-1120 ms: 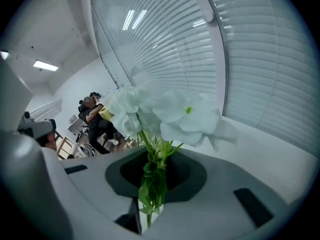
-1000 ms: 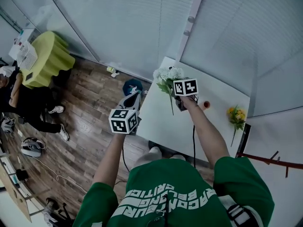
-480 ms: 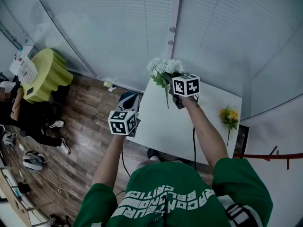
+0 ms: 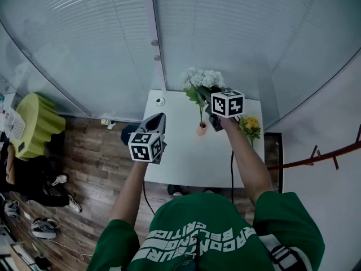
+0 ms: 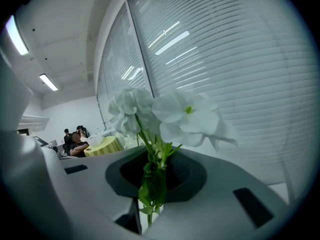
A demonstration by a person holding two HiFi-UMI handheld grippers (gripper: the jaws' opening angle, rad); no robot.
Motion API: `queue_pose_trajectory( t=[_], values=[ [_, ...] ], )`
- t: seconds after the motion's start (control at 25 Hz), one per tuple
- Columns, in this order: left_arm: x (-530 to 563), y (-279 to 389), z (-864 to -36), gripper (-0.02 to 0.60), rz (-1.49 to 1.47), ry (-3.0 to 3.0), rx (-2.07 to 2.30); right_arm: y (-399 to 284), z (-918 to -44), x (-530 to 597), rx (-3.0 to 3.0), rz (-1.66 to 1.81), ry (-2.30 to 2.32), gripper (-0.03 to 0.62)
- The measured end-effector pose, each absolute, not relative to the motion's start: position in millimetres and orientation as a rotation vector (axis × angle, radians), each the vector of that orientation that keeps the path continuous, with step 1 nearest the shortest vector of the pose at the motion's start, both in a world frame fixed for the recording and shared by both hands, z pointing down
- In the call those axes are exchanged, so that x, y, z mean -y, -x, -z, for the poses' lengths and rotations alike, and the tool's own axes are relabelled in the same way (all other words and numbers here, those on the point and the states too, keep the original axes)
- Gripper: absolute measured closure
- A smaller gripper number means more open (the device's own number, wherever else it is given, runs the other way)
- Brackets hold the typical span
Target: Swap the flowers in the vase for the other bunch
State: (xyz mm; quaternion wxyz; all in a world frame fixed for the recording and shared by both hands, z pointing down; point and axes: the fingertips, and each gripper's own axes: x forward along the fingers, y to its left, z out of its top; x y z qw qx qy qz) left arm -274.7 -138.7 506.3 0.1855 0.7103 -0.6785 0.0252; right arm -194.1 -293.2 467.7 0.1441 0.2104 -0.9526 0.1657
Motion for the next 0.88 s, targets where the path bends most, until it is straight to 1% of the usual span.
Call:
queue_pose_trajectory(
  t=[0.24, 0.36, 0.64, 0.88],
  values=[
    [178.0, 204.8, -505.7, 0.581, -0.102, -2.118, 1.800, 94.5, -468.9, 326.9, 2.715, -0.498, -0.803, 0.533],
    [189.4, 186.7, -506.5, 0.581, -0.115, -2.150, 1.761, 69.5, -471.6, 335.8, 2.703, -0.513, -0.858, 0.533],
    [200.1, 177.6, -507.4, 0.581, -0.143, -2.163, 1.736, 64.6, -478.1, 340.4, 2.712, -0.529, -0.872, 0.533],
    [199.1, 184.4, -511.4, 0.581, -0.160, -2.126, 1.767, 81.5, -484.1, 339.8, 2.740, -0.536, -0.816, 0.533]
  ],
)
